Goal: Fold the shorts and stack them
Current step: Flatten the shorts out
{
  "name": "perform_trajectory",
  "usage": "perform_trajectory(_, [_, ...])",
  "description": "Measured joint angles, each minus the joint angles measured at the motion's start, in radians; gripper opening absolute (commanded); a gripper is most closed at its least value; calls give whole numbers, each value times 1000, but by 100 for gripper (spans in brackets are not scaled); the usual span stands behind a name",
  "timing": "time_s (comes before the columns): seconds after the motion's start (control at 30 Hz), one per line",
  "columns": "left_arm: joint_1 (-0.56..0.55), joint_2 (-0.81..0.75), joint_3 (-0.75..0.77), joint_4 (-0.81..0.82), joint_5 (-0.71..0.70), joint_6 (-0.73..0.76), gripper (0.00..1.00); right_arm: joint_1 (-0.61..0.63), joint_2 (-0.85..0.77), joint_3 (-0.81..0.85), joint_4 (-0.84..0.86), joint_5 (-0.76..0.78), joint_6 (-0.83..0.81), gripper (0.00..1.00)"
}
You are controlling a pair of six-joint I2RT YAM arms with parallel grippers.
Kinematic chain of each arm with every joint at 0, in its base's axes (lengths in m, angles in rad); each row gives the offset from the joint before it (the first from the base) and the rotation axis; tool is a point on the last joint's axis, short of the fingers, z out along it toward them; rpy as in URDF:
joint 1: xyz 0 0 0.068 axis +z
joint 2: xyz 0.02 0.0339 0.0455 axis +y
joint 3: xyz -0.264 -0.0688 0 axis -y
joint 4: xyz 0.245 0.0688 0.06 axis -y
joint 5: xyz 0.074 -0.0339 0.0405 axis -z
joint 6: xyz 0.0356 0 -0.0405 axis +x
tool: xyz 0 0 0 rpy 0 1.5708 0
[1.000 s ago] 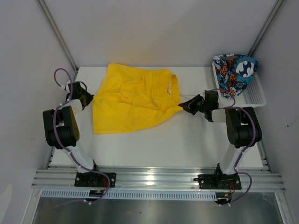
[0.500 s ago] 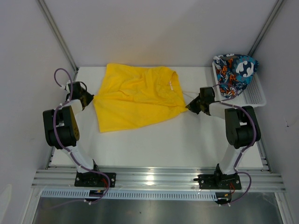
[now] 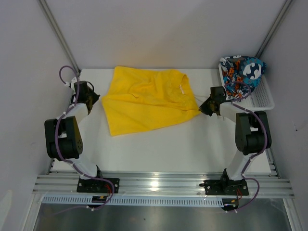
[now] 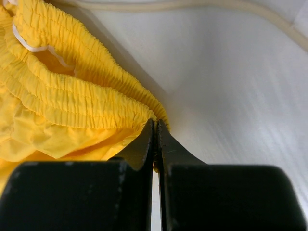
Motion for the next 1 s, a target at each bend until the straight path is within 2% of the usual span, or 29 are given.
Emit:
perform_trajectory(0.17, [7, 0, 2, -3, -32, 8, 0, -57, -34, -15, -15, 34, -24, 0])
perform_trajectory(0.2, [8, 0, 2, -3, -32, 8, 2, -66, -40, -25, -11, 40, -26, 0])
perform_trajectory(0.23, [8, 0, 2, -3, -32, 8, 10, -71, -46, -37, -8, 46, -26, 0])
perform_trajectory(0.27, [8, 0, 2, -4, -31, 11, 13, -73, -50, -48, -6, 49, -26, 0])
perform_trajectory(0.5, [-1, -10, -6, -21, -16, 17, 17, -58, -51, -57, 4, 48, -33, 0])
perform_trajectory(0.63, [-44, -136, -127, -37, -21, 14, 24, -31, -31, -14, -14, 52, -34, 1])
perform_trajectory(0.67, [-72, -182, -168, -39, -23, 10, 27, -21, -17, 10, -19, 54, -36, 6])
perform_trajectory(0.7, [-94, -237, -214, -45, -23, 4, 29, -11, -3, 34, -20, 53, -39, 19])
perform_trajectory(0.87, [-143, -499, -426, -61, 2, -43, 39, 1, 21, 70, -9, 19, -67, 32])
perform_trajectory(0.9, [-149, -547, -453, -78, -1, -50, 40, -2, 21, 69, -7, 10, -73, 46])
perform_trajectory(0.97, [-182, -636, -485, -127, -5, -59, 42, -10, 12, 58, -7, -2, -80, 60])
perform_trajectory(1.0, [-199, -678, -496, -150, -5, -65, 43, -13, 0, 47, -8, -5, -85, 73])
